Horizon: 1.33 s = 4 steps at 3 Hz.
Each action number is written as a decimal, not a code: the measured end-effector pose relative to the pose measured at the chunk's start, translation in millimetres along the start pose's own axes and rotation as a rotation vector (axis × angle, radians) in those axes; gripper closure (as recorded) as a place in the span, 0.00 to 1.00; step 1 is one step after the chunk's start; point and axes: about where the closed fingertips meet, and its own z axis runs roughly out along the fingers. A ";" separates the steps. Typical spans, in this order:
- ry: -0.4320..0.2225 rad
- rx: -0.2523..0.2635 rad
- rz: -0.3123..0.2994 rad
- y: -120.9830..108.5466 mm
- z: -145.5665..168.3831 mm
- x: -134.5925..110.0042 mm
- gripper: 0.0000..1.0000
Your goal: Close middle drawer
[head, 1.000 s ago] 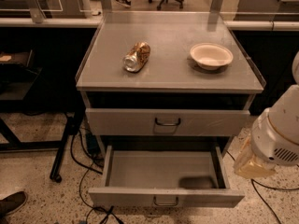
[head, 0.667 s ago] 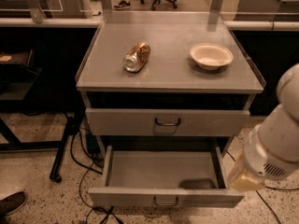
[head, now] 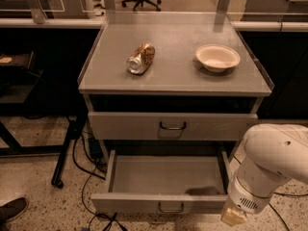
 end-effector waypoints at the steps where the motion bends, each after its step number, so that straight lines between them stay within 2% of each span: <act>1: 0.000 0.000 0.000 0.0 0.0 0.0 1.00; 2: 0.012 -0.043 0.018 -8.2 30.5 -4.3 1.00; 3: 0.033 -0.065 0.034 -27.1 70.8 -15.1 1.00; 4: 0.043 -0.085 0.084 -54.0 108.7 -22.7 1.00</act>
Offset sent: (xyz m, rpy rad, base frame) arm 0.0125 0.0153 -0.0851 0.0195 0.1298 -0.0348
